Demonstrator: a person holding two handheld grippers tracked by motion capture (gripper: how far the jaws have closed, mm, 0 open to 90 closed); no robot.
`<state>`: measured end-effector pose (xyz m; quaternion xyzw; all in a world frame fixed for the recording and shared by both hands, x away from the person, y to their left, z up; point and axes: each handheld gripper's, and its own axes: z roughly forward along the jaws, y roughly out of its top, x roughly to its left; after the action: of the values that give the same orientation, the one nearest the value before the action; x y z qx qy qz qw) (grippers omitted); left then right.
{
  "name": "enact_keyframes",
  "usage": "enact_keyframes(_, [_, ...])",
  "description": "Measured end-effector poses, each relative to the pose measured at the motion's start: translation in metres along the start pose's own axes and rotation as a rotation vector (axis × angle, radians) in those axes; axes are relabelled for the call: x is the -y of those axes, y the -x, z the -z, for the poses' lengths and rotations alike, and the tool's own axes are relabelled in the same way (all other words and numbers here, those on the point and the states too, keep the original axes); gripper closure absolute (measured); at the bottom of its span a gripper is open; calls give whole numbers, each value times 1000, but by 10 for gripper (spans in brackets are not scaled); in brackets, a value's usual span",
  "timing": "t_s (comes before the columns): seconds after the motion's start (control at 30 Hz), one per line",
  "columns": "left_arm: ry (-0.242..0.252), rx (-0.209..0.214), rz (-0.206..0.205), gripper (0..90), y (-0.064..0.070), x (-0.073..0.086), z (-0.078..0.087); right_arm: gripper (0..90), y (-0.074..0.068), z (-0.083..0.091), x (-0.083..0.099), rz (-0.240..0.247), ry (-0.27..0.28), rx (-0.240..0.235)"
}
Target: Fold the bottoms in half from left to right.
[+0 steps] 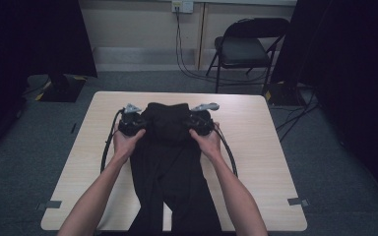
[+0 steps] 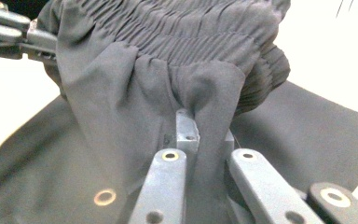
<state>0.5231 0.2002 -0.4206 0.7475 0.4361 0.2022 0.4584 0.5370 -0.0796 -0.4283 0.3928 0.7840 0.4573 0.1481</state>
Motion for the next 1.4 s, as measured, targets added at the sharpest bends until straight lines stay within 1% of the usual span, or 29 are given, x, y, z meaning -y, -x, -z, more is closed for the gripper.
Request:
enact_keyframes(0.1, [86, 9, -5, 870, 0, -36, 21, 869, 2, 23, -37, 14, 82, 0])
enact_keyframes(0.2, [158, 8, -14, 870, 6, -70, 44, 869, 1, 47, -74, 29, 153, 4])
enact_keyframes(0.27, [199, 12, -56, 869, 14, -91, 63, 869, -2, 65, -96, 39, 212, 0])
enact_keyframes(0.37, [263, 42, -110, 869, 29, -109, 97, 869, -9, 100, -117, 43, 314, -36])
enact_keyframes(0.4, [274, 54, -120, 869, 34, -110, 108, 869, -12, 111, -119, 42, 348, -74])
enact_keyframes(0.43, [280, 74, -127, 870, 40, -109, 118, 869, -15, 121, -118, 45, 361, -104])
enact_keyframes(0.47, [279, 87, -147, 869, 47, -105, 128, 869, -19, 129, -115, 54, 364, -113])
enact_keyframes(0.53, [263, 117, -150, 869, 59, -89, 141, 869, -27, 140, -99, 60, 361, -153])
enact_keyframes(0.57, [233, 126, -180, 870, 70, -64, 147, 869, -31, 144, -89, 59, 343, -160])
enact_keyframes(0.6, [233, 126, -180, 870, 70, -64, 147, 869, -31, 144, -89, 59, 343, -160])
enact_keyframes(0.63, [221, 135, -177, 870, 73, -53, 147, 869, -39, 146, -65, 75, 304, -173])
enact_keyframes(0.67, [195, 149, -163, 869, 75, -38, 145, 869, -42, 147, -55, 73, 287, -180])
enact_keyframes(0.7, [143, 153, -160, 869, 77, -20, 140, 869, -45, 146, -42, 67, 271, -195])
enact_keyframes(0.73, [121, 165, -153, 869, 78, -9, 137, 869, -48, 144, -25, 66, 238, -202])
enact_keyframes(0.8, [74, 200, -122, 869, 81, 23, 131, 869, -53, 140, -2, 64, 196, -207])
enact_keyframes(0.87, [4, 203, -141, 869, 88, 50, 125, 869, -57, 136, 25, 62, 146, -213])
enact_keyframes(0.9, [-18, 212, -167, 869, 91, 64, 124, 869, -60, 132, 38, 61, 113, -214])
enact_keyframes(0.93, [-28, 221, -156, 868, 92, 73, 123, 868, -64, 128, 53, 75, 75, -208])
enact_keyframes(0.97, [-60, 243, -111, 868, 92, 85, 120, 868, -66, 125, 62, 72, 56, -213])
enact_keyframes(1.0, [-116, 268, -79, 868, 93, 95, 116, 869, -69, 122, 74, 67, 27, -226])
enact_keyframes(1.03, [-185, 249, -104, 868, 97, 106, 109, 868, -71, 119, 85, 72, -2, -238])
enact_keyframes(1.07, [-216, 245, -111, 868, 100, 113, 105, 868, -73, 113, 98, 75, -50, -241])
enact_keyframes(1.1, [-249, 255, -116, 868, 101, 119, 98, 868, -74, 109, 105, 85, -81, -234])
enact_keyframes(1.13, [-268, 236, -129, 868, 103, 124, 92, 868, -73, 103, 113, 89, -114, -223])
enact_keyframes(1.17, [-287, 209, -159, 868, 103, 126, 87, 868, -72, 97, 119, 80, -132, -215])
enact_keyframes(1.2, [-294, 196, -185, 867, 103, 127, 82, 868, -70, 92, 123, 72, -148, -209])
enact_keyframes(1.23, [-302, 183, -191, 867, 102, 128, 77, 868, -69, 87, 125, 81, -165, -197])
enact_keyframes(1.27, [-294, 176, -176, 867, 99, 127, 73, 868, -68, 83, 127, 95, -173, -186])
enact_keyframes(1.4, [-270, 129, -183, 867, 87, 121, 59, 868, -56, 63, 129, 88, -183, -167])
